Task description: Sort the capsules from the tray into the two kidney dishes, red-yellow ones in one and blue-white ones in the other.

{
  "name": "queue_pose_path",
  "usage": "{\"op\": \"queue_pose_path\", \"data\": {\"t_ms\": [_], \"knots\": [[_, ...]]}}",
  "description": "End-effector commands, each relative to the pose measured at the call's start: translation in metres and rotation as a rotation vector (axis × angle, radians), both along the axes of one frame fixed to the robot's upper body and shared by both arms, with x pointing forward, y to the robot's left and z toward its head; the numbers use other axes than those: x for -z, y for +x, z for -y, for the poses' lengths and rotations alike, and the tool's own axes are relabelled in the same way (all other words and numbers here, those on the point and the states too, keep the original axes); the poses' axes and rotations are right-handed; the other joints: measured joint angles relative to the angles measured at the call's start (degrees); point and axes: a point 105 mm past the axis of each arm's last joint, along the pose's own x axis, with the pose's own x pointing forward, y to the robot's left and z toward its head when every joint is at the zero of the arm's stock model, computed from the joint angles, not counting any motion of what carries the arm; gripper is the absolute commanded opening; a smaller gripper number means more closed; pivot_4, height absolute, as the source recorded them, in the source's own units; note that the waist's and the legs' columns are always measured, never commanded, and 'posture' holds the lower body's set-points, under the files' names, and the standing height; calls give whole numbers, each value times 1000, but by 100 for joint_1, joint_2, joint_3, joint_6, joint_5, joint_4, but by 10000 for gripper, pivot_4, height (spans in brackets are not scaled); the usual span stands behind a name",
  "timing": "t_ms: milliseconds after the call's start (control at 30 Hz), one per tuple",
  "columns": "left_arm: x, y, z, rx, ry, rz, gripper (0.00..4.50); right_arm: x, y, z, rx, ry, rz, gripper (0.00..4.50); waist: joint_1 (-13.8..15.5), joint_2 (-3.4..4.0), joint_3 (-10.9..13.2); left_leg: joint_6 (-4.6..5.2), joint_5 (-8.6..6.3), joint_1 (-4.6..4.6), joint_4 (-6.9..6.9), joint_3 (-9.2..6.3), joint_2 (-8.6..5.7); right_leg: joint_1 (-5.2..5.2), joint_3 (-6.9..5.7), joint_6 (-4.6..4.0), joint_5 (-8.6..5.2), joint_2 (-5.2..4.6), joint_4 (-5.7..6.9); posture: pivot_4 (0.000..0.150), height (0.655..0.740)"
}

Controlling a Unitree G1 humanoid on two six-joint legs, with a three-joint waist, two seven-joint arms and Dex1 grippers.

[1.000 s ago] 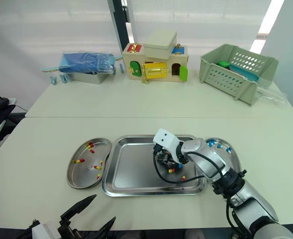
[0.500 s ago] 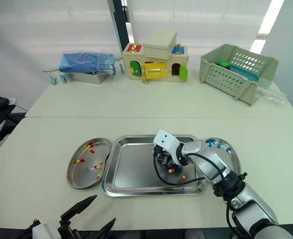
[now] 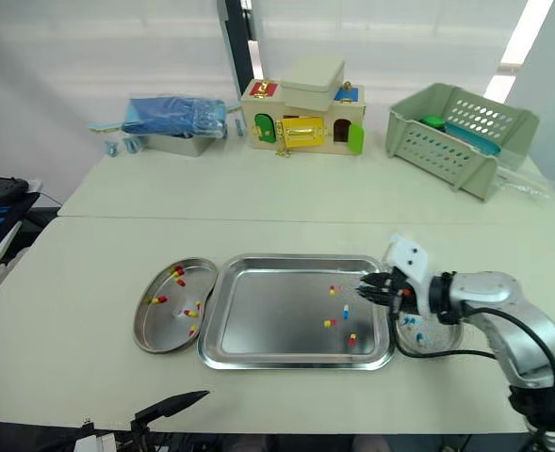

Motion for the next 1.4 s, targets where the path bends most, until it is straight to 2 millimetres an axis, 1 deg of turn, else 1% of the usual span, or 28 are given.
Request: {"op": "queue_pose_path", "data": {"t_ms": [33,100,167,233,400,467,533,567,600,667,733,767,833,967,1133,1167,1200,1267,1333,1400], "knots": [[-3,4,-2,39,-8,6,45000,-17,-8,31,66,-37,67,7587,1,0,0,0,0,0,1,2,0,0,1,0,0,0,0,1500,7400],[-3,5,-3,46,-10,7,45000,-11,-9,44,109,-67,57,7587,-40,0,0,0,0,9,1,3,1,7,1,0,0,1,2,1500,7400],[-2,6,-4,55,-11,4,45000,-5,-11,54,137,-86,43,7587,-72,-1,1,0,0,30,-2,7,4,23,6,0,0,3,2,1500,7400],[-1,6,-4,58,-12,1,45000,-1,-11,57,146,-90,35,7587,-73,-1,1,1,0,40,-3,12,5,31,10,0,0,3,2,1500,7400],[-1,7,-4,47,-17,4,45000,4,-8,56,143,-82,42,7587,-56,-1,1,1,0,41,-2,10,4,35,9,0,0,3,-1,1500,7400],[-1,7,-5,40,-16,6,45000,5,-7,56,143,-84,41,14677,-46,-1,2,0,0,41,-2,10,4,37,9,0,0,2,-2,1500,7400],[-1,7,-5,30,-17,7,45000,4,-7,55,138,-82,44,18355,-36,-1,2,0,0,41,-2,10,4,37,9,0,0,2,-2,1500,7400],[-1,6,-5,24,-18,5,45000,3,-6,55,138,-79,48,22339,-34,-1,2,0,0,41,-2,9,4,37,9,0,0,2,-2,1500,7400],[-1,6,-5,17,-21,2,45000,3,-6,56,138,-78,50,24037,-34,-1,2,0,0,41,-2,10,4,37,9,0,0,2,-2,1500,7400],[-1,5,-5,11,-24,-2,45000,4,-6,57,137,-78,49,29079,-31,-2,2,0,0,41,-2,11,4,37,10,0,0,2,-2,1500,7400],[-1,4,-3,9,-28,-2,45000,4,-5,58,139,-80,47,35702,-26,-2,2,0,0,41,-2,9,4,38,9,0,0,2,-3,1500,7400],[-1,4,-3,8,-31,-3,45000,4,-5,59,138,-81,47,37424,-23,-2,2,0,0,41,-2,10,4,39,9,0,0,2,-4,1500,7400],[-2,6,-2,-5,-37,0,45000,3,-6,59,135,-69,48,44502,-18,-2,2,0,0,41,-2,10,3,40,9,0,0,0,-4,1500,7400],[-5,11,-3,-32,-51,4,45000,1,-9,61,116,-57,56,44502,-18,-2,2,0,0,42,-2,10,3,41,8,1,0,0,-5,1500,7400],[-10,21,-9,-99,-56,-13,45000,-14,-22,69,66,31,109,44502,-6,-4,3,0,0,43,-2,8,2,47,5,1,-1,0,-10,1500,7400],[-11,27,-16,-151,-49,-44,45000,-18,-25,72,66,50,116,44502,-5,-4,3,0,0,44,-1,7,3,50,4,1,-1,0,-10,1500,7400],[-14,31,-22,-186,-35,-60,45000,-21,-29,80,75,56,107,44502,-5,-5,4,0,0,46,-2,6,3,52,3,1,-1,0,-10,1500,7400],[-25,43,-39,-267,-6,-76,45000,-25,-38,95,95,84,85,44502,-1,-7,5,1,0,48,-2,2,3,54,0,1,-1,0,-9,1500,7400],[-37,53,-61,-348,16,-95,45000,-21,-47,106,96,58,67,44502,10,-6,5,1,0,49,-2,0,2,56,-2,1,-1,0,-10,1500,7400],[-45,58,-79,-395,54,-123,45000,-17,-54,114,96,33,44,44502,2,-7,5,1,-1,52,-2,0,3,58,-3,1,-1,1,-10,1500,7400]]}}
